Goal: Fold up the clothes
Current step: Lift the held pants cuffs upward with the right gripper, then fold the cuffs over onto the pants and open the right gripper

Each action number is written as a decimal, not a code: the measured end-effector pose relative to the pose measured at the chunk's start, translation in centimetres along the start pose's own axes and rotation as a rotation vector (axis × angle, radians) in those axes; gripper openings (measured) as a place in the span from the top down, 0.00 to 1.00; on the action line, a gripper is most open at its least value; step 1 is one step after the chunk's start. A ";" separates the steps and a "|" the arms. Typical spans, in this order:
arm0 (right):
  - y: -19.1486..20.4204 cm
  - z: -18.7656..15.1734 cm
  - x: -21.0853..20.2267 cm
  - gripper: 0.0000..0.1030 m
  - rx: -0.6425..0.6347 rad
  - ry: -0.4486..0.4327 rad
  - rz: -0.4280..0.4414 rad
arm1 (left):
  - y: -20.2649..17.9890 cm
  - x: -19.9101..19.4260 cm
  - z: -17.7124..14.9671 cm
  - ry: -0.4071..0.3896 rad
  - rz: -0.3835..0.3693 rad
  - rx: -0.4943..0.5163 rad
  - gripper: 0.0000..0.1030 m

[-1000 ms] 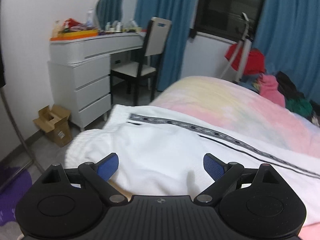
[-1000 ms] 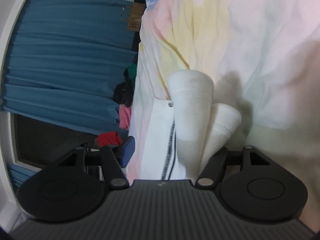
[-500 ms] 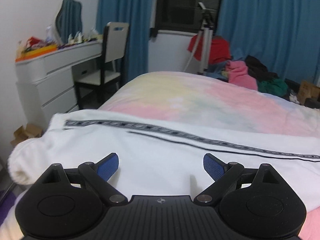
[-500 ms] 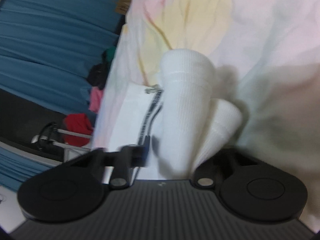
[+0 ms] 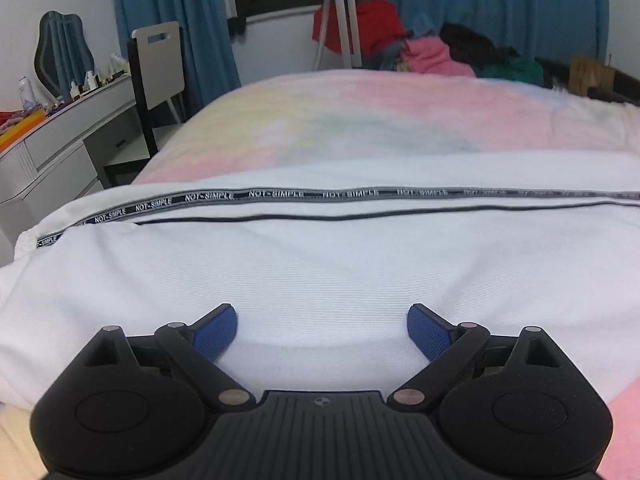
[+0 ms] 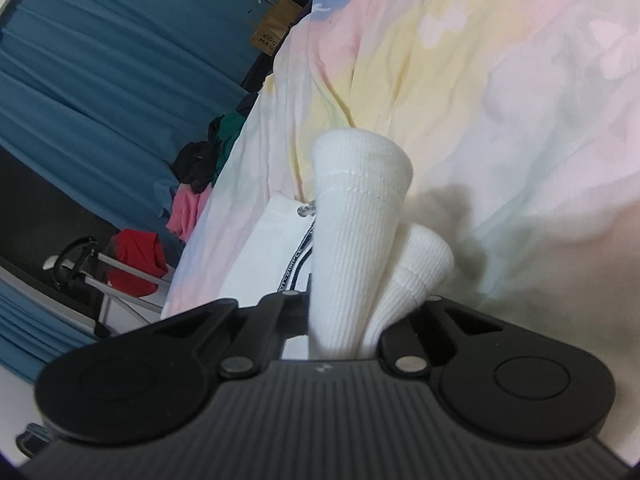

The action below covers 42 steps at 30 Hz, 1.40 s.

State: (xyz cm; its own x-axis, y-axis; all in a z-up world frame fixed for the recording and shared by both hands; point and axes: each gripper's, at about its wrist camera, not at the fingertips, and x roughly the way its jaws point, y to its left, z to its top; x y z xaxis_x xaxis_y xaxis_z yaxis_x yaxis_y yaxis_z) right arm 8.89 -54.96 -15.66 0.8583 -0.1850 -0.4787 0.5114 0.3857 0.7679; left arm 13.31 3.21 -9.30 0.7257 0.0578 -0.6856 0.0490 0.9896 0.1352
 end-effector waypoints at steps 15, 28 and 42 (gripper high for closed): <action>11.2 -4.7 -5.3 0.90 -0.664 -0.296 -0.038 | 0.6 0.3 0.5 -0.028 -0.008 -0.015 0.06; 21.5 -23.8 -11.8 0.90 -1.433 -0.503 0.209 | 3.3 -2.8 1.7 -0.128 -0.043 -0.137 0.06; 16.0 -37.3 -10.9 0.90 -1.967 -0.207 0.339 | 6.0 -4.2 1.7 -0.174 -0.147 -0.263 0.06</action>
State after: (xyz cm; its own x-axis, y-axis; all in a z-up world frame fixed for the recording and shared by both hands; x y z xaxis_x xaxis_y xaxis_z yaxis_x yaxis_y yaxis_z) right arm 6.17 -13.06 -14.01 0.9562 0.0683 -0.2846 -0.2552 0.6706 -0.6966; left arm 11.67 8.68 -4.41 0.8313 -0.0891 -0.5487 -0.0001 0.9870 -0.1606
